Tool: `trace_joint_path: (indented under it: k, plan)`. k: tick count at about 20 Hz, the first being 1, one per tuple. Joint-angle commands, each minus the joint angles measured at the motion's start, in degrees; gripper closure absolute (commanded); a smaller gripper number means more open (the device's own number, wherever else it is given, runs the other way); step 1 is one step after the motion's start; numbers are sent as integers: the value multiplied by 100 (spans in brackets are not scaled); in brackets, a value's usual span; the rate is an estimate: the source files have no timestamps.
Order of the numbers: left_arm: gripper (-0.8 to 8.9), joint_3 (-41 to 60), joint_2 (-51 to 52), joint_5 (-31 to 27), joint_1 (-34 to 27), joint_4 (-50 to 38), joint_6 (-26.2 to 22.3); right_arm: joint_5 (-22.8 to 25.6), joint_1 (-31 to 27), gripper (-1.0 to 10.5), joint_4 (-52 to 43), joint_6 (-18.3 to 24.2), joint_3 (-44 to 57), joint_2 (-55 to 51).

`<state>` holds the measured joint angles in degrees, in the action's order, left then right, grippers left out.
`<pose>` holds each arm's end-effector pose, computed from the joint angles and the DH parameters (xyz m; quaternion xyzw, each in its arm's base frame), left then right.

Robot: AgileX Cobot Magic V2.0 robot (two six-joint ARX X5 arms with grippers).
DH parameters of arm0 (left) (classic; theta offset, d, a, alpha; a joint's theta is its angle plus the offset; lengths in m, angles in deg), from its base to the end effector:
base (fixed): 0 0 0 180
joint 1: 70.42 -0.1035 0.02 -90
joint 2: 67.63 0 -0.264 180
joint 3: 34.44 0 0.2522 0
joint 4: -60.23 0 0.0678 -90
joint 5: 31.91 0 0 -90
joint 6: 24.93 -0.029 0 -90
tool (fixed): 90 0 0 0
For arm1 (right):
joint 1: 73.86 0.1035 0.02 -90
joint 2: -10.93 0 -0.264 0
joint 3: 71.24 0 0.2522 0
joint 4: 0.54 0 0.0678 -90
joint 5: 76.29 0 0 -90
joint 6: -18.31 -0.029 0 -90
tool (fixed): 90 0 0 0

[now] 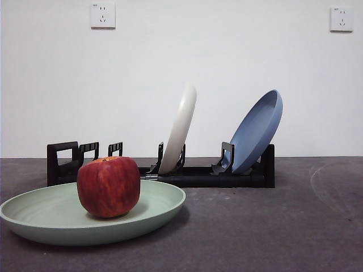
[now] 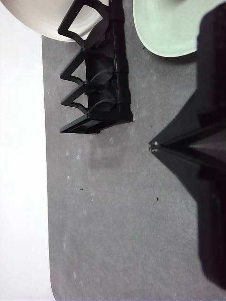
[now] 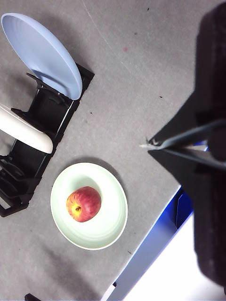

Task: Take the green plate from the plate rack,put the plate on the table,take the apple from the table,put the apple in the plate

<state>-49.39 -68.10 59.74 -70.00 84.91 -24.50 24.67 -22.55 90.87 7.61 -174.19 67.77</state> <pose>0.0954 -0.0015 0.1516 -0.0047 0.0890 -0.0177 0.9959 0.0782 0.0888 0.4378 -0.1175 0.3579 0.2862 0.8810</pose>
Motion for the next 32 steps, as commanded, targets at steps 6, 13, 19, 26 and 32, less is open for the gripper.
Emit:
trace_joint_path:
  k: [6, 13, 19, 26, 32]
  plan:
    - [814, 24, -76, -15, -7, -28, -72, 22, 4, 945, 138, -20, 9, 2]
    - [814, 24, -83, -15, -7, -28, -72, 22, 4, 945, 138, -20, 9, 0]
    - [814, 24, -83, -15, -7, -28, -72, 1091, -55, 946, 138, 151, 0, -83]
    - [814, 24, -83, -15, -7, -28, -72, 1309, -2155, 946, 0, 398, 35, -136]
    - [814, 24, -83, -15, -7, -28, -72, -341, -4546, 946, -3930, 1119, 2107, -977]
